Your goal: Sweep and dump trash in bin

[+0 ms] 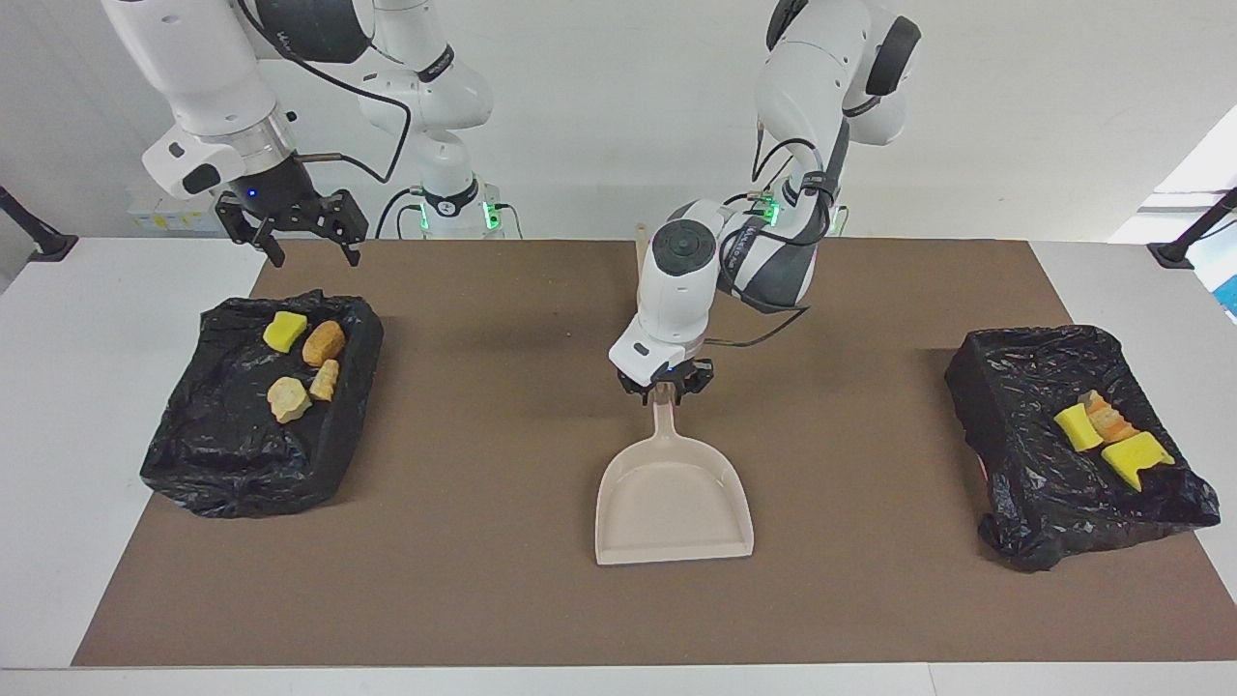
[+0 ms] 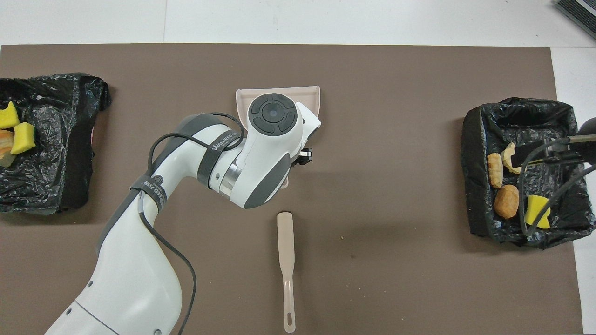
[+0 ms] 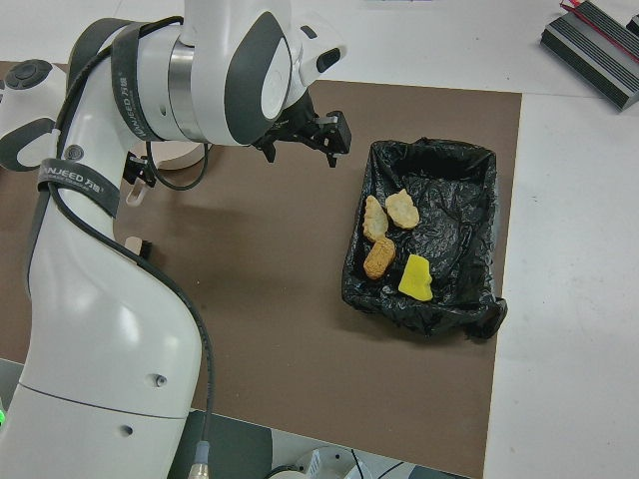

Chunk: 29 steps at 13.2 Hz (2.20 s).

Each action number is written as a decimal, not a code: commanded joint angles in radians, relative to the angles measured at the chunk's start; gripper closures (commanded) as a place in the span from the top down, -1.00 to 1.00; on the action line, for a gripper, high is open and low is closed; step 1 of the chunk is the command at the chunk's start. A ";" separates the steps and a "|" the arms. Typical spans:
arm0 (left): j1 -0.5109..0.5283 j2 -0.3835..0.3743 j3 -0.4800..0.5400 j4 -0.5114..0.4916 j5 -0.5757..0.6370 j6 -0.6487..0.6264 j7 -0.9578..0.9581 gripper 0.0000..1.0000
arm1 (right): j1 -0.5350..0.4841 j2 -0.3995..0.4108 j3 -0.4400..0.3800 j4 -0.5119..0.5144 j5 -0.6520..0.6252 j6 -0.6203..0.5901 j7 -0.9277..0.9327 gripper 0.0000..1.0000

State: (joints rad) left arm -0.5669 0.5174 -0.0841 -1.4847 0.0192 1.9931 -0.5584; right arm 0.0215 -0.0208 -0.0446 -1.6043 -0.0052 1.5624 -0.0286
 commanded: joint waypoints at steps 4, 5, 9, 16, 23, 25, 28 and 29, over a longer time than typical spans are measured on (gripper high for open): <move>0.048 -0.163 0.026 -0.074 -0.007 -0.106 0.101 1.00 | -0.003 -0.021 0.003 -0.023 0.017 0.004 0.015 1.00; 0.059 -0.177 0.032 -0.071 0.005 -0.166 0.109 1.00 | -0.003 -0.021 0.003 -0.023 0.017 0.004 0.015 1.00; 0.189 -0.365 0.041 -0.101 0.042 -0.258 0.331 1.00 | -0.003 -0.021 0.003 -0.023 0.017 0.004 0.015 1.00; 0.422 -0.542 0.046 -0.092 0.042 -0.372 0.612 1.00 | -0.003 -0.021 0.003 -0.023 0.017 0.004 0.015 1.00; 0.512 -0.557 0.053 -0.032 0.028 -0.408 0.655 1.00 | -0.003 -0.021 0.003 -0.023 0.017 0.004 0.015 1.00; 0.512 -0.566 0.058 -0.037 0.024 -0.425 0.675 1.00 | -0.003 -0.021 0.003 -0.023 0.017 0.004 0.015 1.00; 0.512 -0.574 0.063 -0.045 0.024 -0.456 0.663 1.00 | -0.003 -0.021 0.003 -0.023 0.017 0.004 0.015 1.00; 0.510 -0.574 0.063 -0.046 0.022 -0.462 0.663 1.00 | -0.003 -0.021 0.003 -0.023 0.017 0.004 0.015 1.00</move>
State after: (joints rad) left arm -0.0644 -0.0430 -0.0224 -1.5300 0.0520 1.5611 0.0881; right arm 0.0215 -0.0208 -0.0446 -1.6043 -0.0052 1.5625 -0.0286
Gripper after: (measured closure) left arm 0.000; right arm 0.000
